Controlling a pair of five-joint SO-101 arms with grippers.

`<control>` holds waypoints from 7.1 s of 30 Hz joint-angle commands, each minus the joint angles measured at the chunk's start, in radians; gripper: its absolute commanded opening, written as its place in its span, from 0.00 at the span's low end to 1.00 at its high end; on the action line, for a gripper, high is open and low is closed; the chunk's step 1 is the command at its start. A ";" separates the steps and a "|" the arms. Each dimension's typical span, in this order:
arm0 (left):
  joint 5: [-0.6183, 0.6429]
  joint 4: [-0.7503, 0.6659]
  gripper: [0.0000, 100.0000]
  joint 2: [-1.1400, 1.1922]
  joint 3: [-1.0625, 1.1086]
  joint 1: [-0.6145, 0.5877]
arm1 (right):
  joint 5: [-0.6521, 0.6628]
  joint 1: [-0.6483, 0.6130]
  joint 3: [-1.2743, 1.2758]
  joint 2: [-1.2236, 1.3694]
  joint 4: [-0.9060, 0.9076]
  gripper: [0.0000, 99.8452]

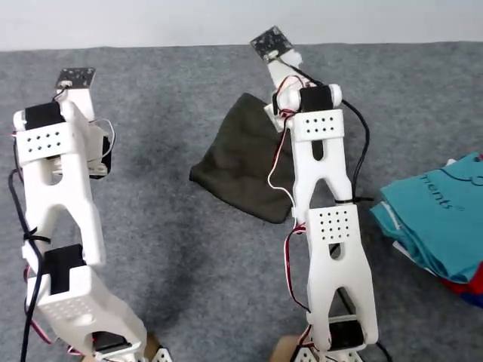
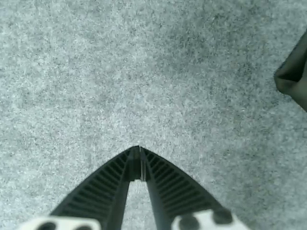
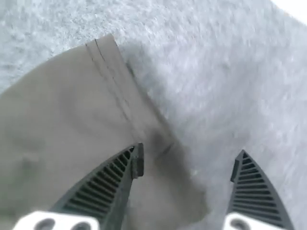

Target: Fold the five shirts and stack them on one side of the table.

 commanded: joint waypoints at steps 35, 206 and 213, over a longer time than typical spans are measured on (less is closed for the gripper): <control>0.003 -0.021 0.00 -0.055 0.008 -0.002 | -0.899 -0.010 0.534 -0.498 0.200 0.45; 0.002 0.049 0.00 -0.054 0.237 0.006 | -0.043 0.799 1.065 -0.737 0.133 0.02; 0.002 0.049 0.00 -0.054 0.237 0.006 | -0.043 0.799 0.987 -0.745 0.140 0.02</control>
